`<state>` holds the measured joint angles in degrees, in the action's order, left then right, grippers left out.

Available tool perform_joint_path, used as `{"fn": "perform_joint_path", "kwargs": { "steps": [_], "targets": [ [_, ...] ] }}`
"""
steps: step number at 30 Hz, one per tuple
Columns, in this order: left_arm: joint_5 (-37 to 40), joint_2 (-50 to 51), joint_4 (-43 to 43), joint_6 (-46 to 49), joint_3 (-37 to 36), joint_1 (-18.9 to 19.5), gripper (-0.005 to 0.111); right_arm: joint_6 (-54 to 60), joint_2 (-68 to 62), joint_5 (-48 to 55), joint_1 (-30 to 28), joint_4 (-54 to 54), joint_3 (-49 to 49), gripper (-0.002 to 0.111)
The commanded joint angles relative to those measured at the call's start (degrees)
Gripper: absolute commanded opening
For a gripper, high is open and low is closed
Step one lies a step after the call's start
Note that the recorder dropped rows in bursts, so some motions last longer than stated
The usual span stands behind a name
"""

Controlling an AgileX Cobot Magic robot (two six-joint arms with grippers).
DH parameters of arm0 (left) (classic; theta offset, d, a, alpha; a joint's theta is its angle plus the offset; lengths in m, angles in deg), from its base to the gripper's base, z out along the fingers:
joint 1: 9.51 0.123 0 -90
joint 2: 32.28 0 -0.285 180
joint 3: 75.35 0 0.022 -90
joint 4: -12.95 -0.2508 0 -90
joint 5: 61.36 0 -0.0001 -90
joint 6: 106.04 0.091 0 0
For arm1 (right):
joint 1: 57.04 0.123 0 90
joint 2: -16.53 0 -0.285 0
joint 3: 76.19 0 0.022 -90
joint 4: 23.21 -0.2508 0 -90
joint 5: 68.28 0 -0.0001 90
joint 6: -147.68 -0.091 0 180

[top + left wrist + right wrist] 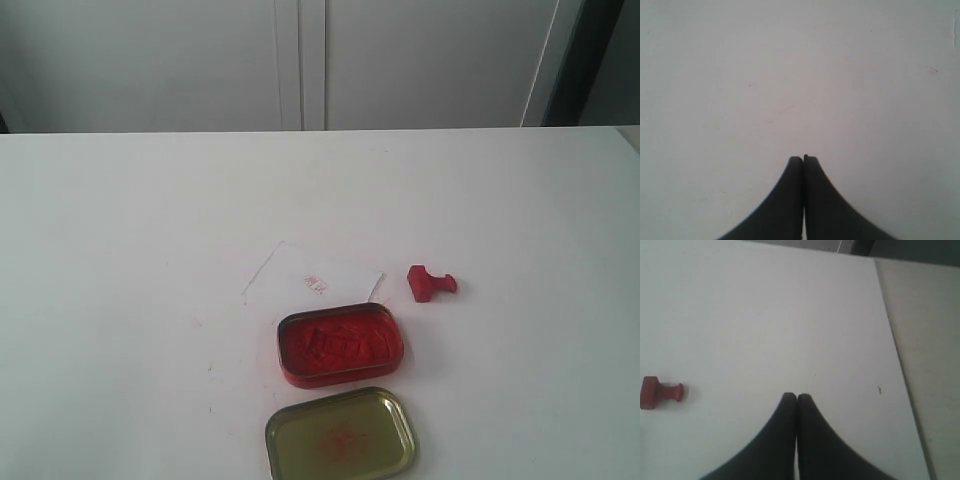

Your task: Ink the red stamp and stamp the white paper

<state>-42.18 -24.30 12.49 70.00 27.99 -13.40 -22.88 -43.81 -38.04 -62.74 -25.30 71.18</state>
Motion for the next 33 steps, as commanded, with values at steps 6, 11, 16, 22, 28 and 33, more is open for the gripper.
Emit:
{"fn": "perform_joint_path", "kwargs": {
  "steps": [6,11,16,22,28,33],
  "targets": [
    [0.9,-0.2,0.0,-0.1,-0.6,0.0,0.000,2.4,19.8,-4.0,0.0,2.1,-7.9,0.000],
    [0.9,-0.2,0.0,-0.1,-0.6,0.0,0.000,2.4,30.2,-6.1,0.0,2.1,-11.9,0.000],
    [0.9,-0.2,0.0,-0.1,-0.6,0.0,0.000,2.4,37.3,-9.6,0.0,2.1,-16.5,0.000],
    [0.9,-0.2,0.0,-0.1,-0.6,0.0,0.000,2.8,39.3,-7.8,1.5,2.4,-18.6,0.000],
    [0.9,-0.2,0.0,-0.1,-0.6,0.0,0.000,9.7,39.3,-7.7,3.9,2.8,-18.6,0.000],
    [0.9,-0.2,0.0,-0.1,-0.6,0.0,0.000,-1.1,39.3,-7.3,3.9,2.1,-18.6,0.000]
  ]
}}
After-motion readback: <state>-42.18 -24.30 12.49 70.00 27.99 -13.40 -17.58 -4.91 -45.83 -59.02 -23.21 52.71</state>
